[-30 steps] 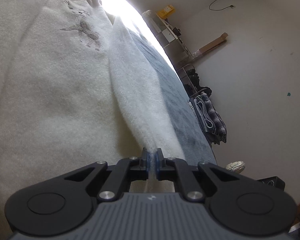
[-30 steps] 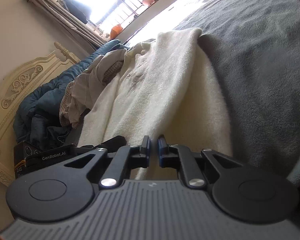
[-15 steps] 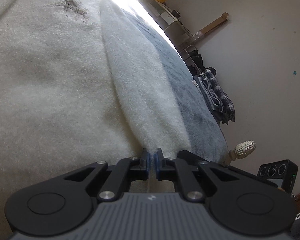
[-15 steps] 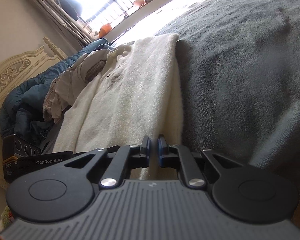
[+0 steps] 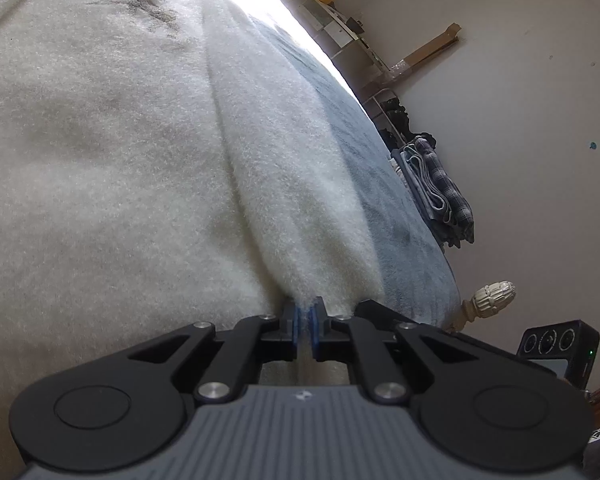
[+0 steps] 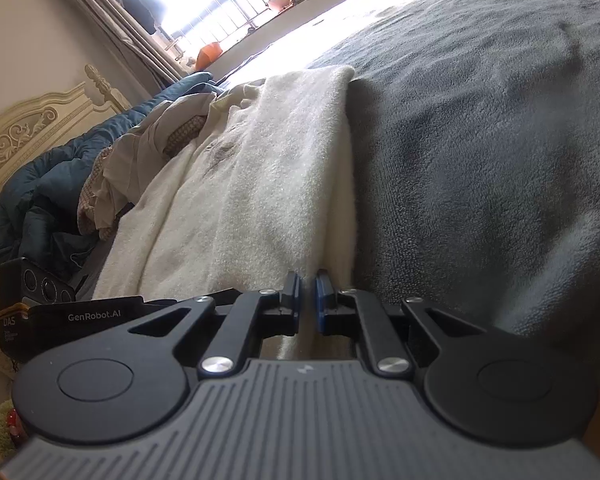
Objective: Fold clothes
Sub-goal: 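Pinch the sweater side edge with both grippers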
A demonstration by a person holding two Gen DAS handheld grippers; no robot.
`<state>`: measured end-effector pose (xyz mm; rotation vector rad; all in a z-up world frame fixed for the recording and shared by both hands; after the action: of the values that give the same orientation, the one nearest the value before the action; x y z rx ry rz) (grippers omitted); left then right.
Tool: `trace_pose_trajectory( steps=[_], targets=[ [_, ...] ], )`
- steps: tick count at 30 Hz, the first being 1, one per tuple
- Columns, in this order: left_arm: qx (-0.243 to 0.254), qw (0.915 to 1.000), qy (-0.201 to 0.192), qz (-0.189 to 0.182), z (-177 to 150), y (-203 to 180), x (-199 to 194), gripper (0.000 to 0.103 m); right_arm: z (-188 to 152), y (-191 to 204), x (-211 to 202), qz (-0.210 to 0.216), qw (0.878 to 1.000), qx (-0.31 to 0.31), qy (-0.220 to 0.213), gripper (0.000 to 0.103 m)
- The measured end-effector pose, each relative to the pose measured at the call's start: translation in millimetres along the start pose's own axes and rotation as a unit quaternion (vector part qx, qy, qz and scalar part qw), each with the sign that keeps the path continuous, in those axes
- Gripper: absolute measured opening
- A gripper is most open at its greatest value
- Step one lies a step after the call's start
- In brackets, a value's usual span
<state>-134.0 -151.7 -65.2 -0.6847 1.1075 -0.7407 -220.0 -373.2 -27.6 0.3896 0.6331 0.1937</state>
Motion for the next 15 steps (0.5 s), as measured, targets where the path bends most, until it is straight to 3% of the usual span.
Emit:
trace_pose_trajectory(
  steps=[8, 13, 15],
  targets=[
    [0.016, 0.9999, 0.001, 0.001, -3.4, 1.5, -3.1, 0.009, -2.1, -2.4, 1.7, -0.001, 1.000, -0.004, 0.002, 0.007],
    [0.020, 0.9998, -0.005, -0.005, -2.3, 3.0, -20.1, 0.025, -1.3, -3.9, -10.6, -0.002, 1.000, -0.002, -0.002, 0.012],
    [0.039, 0.9990, -0.021, 0.001, -1.2, -2.3, -28.9, 0.037, 1.1, -4.5, -19.2, -0.013, 1.000, -0.005, -0.012, 0.016]
  ],
)
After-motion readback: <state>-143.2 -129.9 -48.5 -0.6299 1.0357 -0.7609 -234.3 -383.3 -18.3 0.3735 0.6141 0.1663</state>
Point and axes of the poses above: each gripper's, at about its wrist camera, not at the fingertips, and x roughly the way its jaws point, y to its left, z to its top, the point moved 3 cm from there along x, roughly the way its jaws point, and after that the axes turned 13 degrees about -x, right-handed, at the moved point
